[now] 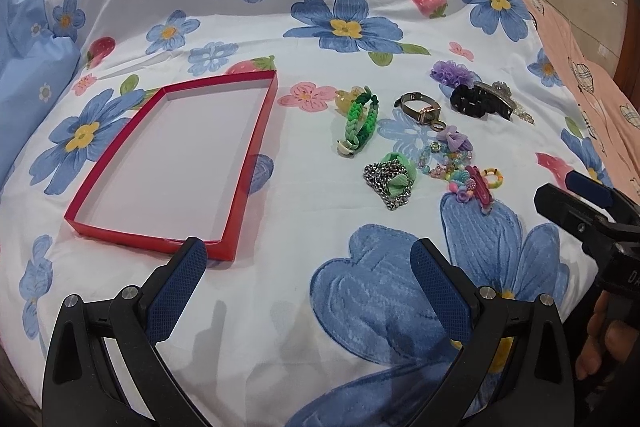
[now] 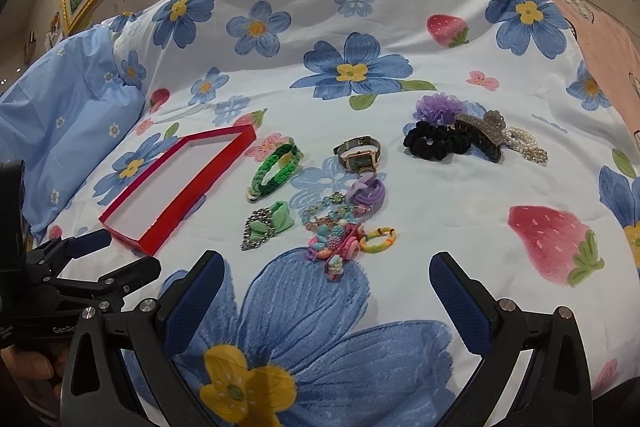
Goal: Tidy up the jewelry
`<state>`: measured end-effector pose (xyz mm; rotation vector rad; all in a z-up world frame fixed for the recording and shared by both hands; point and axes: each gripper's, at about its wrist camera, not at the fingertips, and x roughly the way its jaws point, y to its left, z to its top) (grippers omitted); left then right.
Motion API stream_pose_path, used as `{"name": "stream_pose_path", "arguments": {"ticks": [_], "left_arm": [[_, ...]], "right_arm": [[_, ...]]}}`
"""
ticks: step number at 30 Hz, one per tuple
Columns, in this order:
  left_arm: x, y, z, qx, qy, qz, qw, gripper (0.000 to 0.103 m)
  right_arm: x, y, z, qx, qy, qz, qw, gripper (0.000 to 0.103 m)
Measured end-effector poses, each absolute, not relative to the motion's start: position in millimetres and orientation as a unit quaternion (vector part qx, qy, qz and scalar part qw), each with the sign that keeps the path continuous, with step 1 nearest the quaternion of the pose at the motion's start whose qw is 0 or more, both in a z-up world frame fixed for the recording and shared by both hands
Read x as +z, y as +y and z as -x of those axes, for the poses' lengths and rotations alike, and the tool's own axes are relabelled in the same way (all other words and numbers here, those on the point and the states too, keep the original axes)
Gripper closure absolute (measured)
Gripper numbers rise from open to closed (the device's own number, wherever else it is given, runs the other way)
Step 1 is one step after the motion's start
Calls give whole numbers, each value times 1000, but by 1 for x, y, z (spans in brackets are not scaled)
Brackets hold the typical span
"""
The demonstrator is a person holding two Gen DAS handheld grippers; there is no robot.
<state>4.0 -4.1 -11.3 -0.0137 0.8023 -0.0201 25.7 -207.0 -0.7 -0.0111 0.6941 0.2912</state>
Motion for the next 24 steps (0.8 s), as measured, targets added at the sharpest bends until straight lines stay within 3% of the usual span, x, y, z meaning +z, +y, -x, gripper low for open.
{"name": "stream_pose_path", "arguments": {"ticks": [10, 19, 24], "left_arm": [[2, 4, -41, -29, 402, 18, 915, 1], [6, 8, -86, -45, 419, 32, 906, 1], [-1, 4, -118, -60, 435, 36, 898, 6]], "right_arm": [[10, -217, -61, 129, 381, -10, 916, 5], [8, -220, -108, 124, 391, -36, 911, 33], [4, -217, -142, 121, 403, -40, 906, 47]]}}
